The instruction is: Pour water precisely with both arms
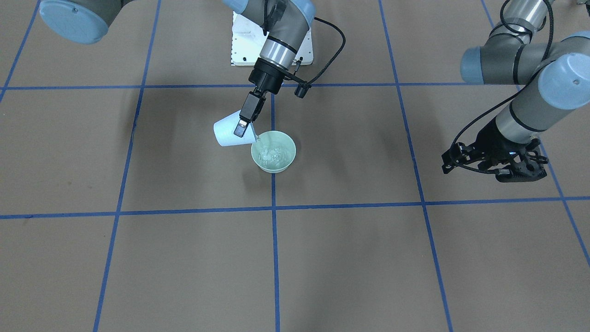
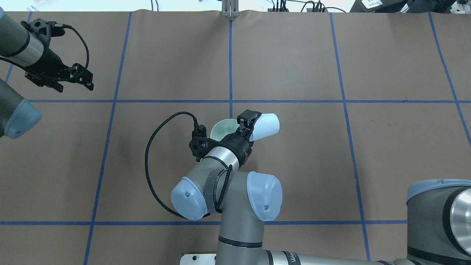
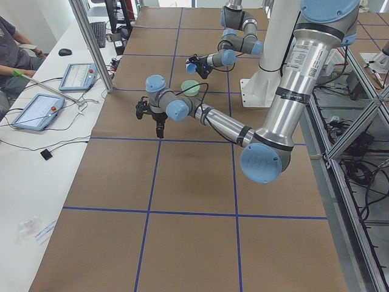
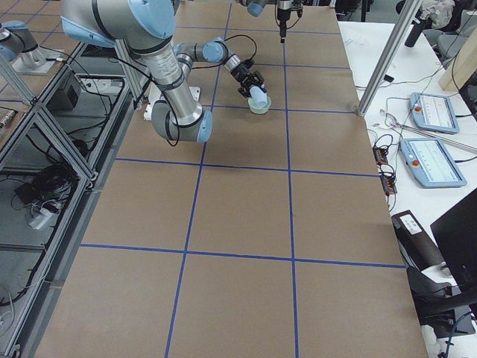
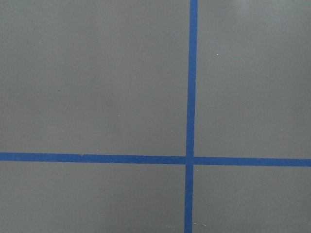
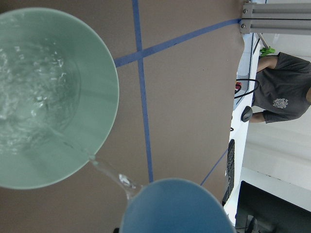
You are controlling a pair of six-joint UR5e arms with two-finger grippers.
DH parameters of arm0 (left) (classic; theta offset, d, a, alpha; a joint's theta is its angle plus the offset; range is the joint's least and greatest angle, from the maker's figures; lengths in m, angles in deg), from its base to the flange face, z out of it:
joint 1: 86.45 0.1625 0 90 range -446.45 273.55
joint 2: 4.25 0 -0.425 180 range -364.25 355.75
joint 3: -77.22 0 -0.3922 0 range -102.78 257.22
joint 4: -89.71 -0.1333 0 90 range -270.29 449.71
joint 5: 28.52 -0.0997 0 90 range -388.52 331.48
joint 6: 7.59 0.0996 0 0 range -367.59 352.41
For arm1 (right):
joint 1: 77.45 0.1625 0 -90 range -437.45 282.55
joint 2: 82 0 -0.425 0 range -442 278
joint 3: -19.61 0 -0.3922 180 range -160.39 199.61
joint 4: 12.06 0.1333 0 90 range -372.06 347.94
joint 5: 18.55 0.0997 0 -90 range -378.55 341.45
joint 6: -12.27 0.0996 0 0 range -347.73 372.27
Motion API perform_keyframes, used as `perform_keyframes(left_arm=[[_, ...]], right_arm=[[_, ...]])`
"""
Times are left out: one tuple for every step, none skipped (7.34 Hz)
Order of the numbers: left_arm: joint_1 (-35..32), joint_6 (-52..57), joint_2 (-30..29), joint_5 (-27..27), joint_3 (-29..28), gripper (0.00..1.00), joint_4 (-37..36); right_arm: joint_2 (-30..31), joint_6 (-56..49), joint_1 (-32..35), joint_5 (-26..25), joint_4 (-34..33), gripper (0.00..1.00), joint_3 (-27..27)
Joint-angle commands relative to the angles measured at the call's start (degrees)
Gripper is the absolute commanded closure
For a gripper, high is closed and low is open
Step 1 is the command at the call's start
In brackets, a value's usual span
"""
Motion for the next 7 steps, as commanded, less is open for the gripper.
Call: perform_keyframes(left_arm=[[0.0, 0.0, -0.1, 0.0, 0.3, 0.0, 0.0], [-0.1, -0.1, -0.1, 0.0, 0.4, 0.0, 0.0], [-0.3, -0.2, -0.2, 0.0, 1.1, 0.0, 0.1], [-0.3, -0.5, -0.5, 0.0, 1.7, 0.0, 0.0], [-0.4, -0.8, -0.6, 0.0, 2.8, 0.0, -0.3], [-0.4, -0.9, -0.6, 0.0, 3.5, 0.0, -0.4], [-0.4, -1.1, -0.7, -0.1, 4.2, 0.0, -0.4]], right_arm=[[0.5, 2.1, 0.0, 0.2, 5.1, 0.44, -0.4], [1.2, 4.3, 0.1, 0.8, 8.9, 0.43, -0.4], [1.3, 7.6, 0.1, 3.0, 9.3, 0.43, -1.0], [2.1, 10.1, 0.4, 6.1, 9.4, 0.43, -4.7], [5.4, 13.6, 1.3, 8.5, 13.9, 0.43, -9.4], [10.5, 17.9, 2.4, 10.7, 24.3, 0.44, -11.4], [14.8, 20.5, 4.0, 12.7, 33.7, 0.44, -12.1]])
